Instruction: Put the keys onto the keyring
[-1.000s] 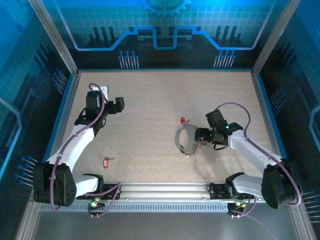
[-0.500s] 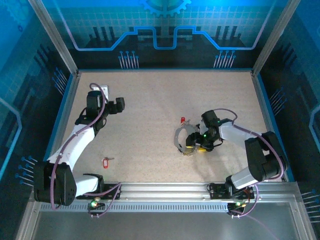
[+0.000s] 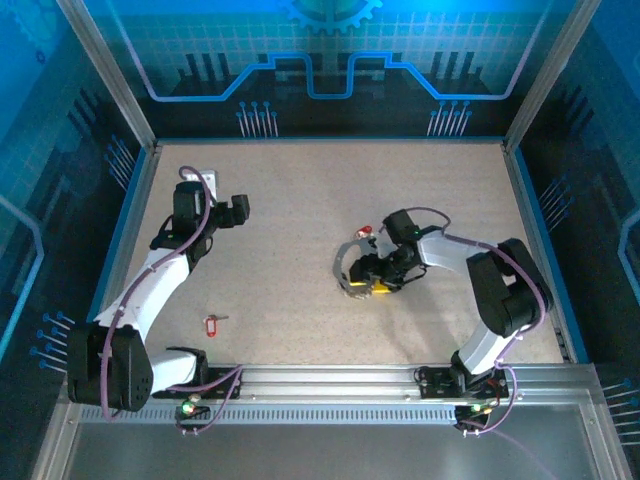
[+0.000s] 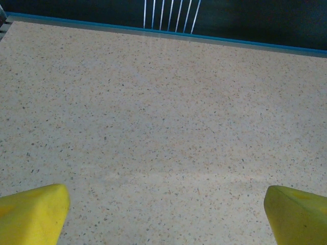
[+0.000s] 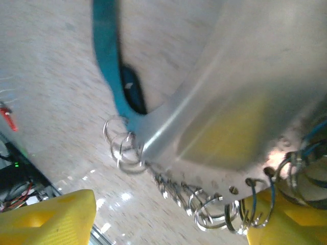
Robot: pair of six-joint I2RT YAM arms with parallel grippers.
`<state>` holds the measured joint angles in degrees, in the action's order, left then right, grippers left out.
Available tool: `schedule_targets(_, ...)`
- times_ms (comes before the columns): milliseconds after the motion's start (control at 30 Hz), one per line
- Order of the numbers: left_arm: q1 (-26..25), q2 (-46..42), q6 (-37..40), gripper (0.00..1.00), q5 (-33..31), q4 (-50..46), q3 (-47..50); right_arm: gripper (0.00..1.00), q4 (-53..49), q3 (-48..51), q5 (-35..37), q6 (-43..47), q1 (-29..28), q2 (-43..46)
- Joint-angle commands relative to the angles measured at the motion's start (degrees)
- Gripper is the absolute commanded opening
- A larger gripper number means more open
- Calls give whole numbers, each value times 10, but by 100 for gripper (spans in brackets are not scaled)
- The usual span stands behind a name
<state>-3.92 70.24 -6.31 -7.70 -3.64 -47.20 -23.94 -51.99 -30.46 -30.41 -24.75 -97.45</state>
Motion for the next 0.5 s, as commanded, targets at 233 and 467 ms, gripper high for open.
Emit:
schedule_targets(233,-8,-16,1,99,-10,2,-12,76,-104,-62,106,77,-31,50)
schedule_targets(467,-8,-13,2,99,-10,1,-17,50,-119,-66,150,62,-63,66)
